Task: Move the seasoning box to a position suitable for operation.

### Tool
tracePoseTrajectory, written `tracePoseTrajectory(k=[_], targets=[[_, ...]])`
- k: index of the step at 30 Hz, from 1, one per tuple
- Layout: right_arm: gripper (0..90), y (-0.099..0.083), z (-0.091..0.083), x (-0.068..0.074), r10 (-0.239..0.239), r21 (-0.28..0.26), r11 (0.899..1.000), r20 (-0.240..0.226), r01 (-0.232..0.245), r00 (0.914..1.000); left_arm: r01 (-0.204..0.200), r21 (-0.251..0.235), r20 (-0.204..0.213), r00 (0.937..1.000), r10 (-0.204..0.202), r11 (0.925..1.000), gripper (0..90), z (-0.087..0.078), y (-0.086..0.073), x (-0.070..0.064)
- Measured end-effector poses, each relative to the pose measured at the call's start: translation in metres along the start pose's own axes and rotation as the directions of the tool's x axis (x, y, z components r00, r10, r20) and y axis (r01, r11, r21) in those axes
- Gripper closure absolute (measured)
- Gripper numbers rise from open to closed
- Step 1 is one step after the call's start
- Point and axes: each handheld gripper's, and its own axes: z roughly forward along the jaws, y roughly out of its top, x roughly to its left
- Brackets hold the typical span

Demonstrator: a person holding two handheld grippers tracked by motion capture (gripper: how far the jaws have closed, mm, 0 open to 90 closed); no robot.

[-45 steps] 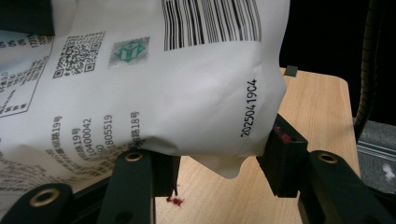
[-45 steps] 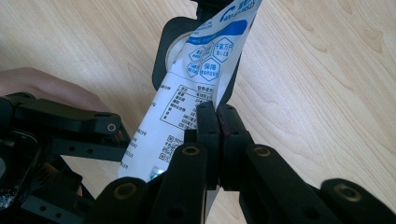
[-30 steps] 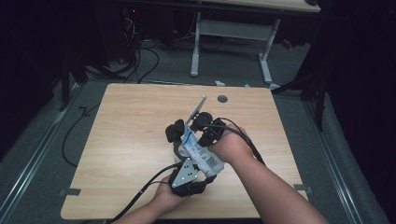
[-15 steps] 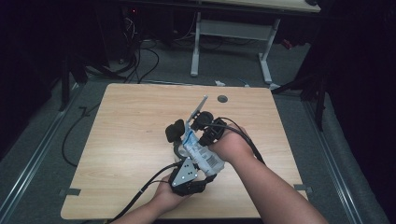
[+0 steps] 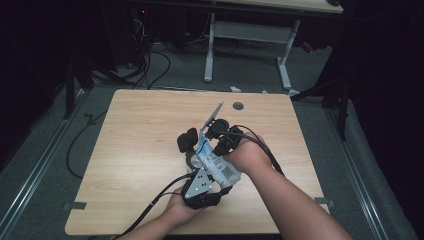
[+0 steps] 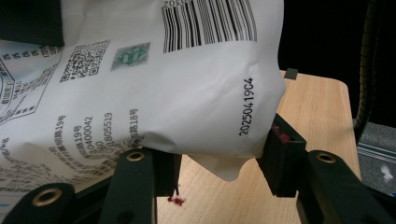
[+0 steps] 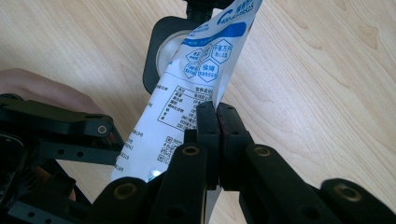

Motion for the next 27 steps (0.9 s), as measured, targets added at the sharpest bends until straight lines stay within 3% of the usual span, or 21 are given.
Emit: tracePoseTrajectory(k=[27], targets=[[89.4,0.0035,-0.0009,-0.0004,-0.001,0.002,1.000,0.003,0.001,1.0000,0.006,-0.011,-0.004,1.0000,-0.006,0.9999,54.6,-0.0013,0.0034,0.0014]])
